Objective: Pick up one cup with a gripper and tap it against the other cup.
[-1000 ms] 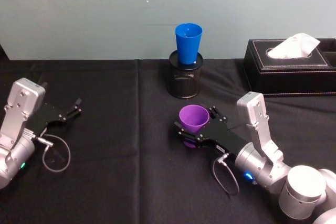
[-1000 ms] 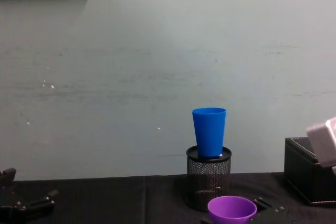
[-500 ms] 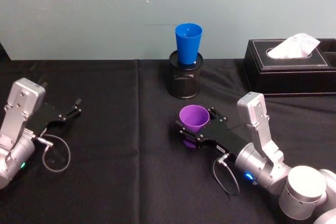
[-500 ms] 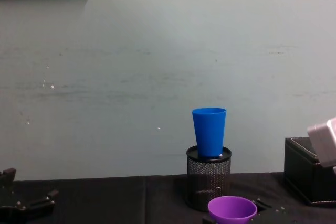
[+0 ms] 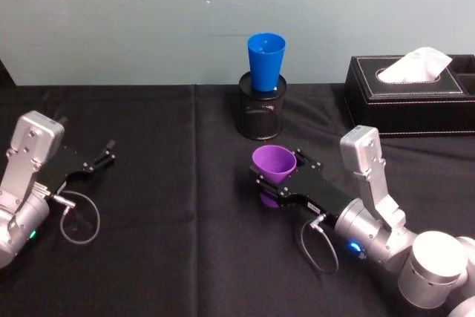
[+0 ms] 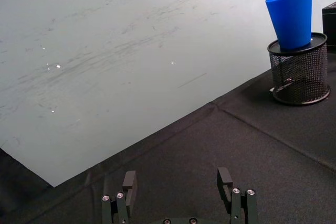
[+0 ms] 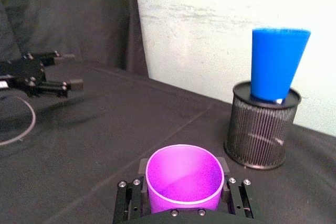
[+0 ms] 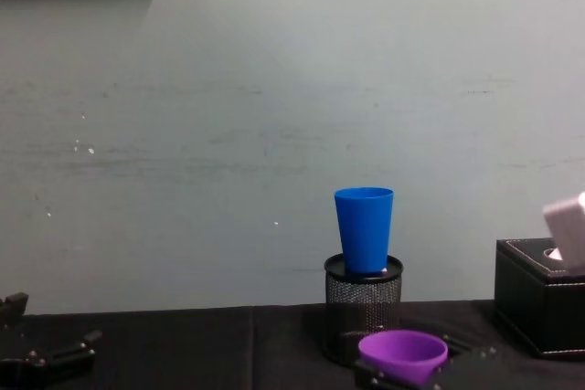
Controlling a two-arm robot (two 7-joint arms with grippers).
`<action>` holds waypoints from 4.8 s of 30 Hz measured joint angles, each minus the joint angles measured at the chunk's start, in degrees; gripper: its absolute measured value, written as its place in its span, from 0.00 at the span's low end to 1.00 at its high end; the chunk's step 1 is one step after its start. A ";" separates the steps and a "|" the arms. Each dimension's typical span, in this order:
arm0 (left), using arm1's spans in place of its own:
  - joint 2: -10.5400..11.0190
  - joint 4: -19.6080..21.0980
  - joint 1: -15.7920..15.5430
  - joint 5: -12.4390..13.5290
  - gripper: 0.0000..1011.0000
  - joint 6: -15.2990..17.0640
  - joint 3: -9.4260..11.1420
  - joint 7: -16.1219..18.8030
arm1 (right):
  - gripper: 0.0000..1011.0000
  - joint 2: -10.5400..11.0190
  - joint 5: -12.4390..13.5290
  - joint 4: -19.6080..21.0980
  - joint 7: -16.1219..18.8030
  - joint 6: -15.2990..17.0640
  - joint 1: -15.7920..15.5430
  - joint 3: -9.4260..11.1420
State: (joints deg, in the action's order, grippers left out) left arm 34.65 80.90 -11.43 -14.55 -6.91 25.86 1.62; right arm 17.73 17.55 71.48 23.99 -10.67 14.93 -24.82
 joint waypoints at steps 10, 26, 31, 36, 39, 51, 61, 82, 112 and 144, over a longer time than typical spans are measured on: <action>0.00 0.00 0.00 0.00 0.99 0.00 0.00 0.00 | 0.73 1.74 -0.09 9.46 0.38 7.69 -0.54 1.70; 0.00 0.00 0.00 0.00 0.99 0.00 0.00 0.00 | 0.73 2.40 2.38 17.03 -1.27 13.55 0.59 4.25; 0.00 0.00 0.00 0.00 0.99 0.00 0.00 0.00 | 0.73 2.57 3.04 18.39 -1.59 13.68 0.36 4.77; 0.00 0.00 0.00 0.00 0.99 0.00 0.00 0.00 | 0.73 2.56 2.98 18.20 -1.57 13.70 0.36 4.71; 0.00 0.00 0.00 0.00 0.99 0.00 0.00 0.00 | 0.73 2.54 2.90 18.08 -1.54 13.70 0.38 4.66; 0.00 0.00 0.00 0.00 0.99 0.00 0.00 0.00 | 0.73 2.49 2.78 17.87 -1.50 13.70 0.44 4.58; 0.00 0.00 0.00 0.00 0.99 0.00 0.00 0.00 | 0.73 2.48 2.73 17.82 -1.47 13.70 0.45 4.54; 0.00 0.00 0.00 0.00 0.99 0.00 0.00 0.00 | 0.73 2.48 2.69 17.75 -1.41 13.70 0.46 4.54; 0.00 0.00 0.00 0.00 0.99 0.00 0.00 0.00 | 0.73 2.48 2.70 17.75 -1.42 13.69 0.46 4.54; 0.00 0.00 0.00 0.00 0.99 0.00 0.00 0.00 | 0.73 2.48 2.70 17.75 -1.41 13.70 0.45 4.54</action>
State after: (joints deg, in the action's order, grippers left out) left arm 34.65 80.90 -11.43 -14.55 -6.91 25.86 1.62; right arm 20.21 20.25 89.23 22.58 3.03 15.38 -20.27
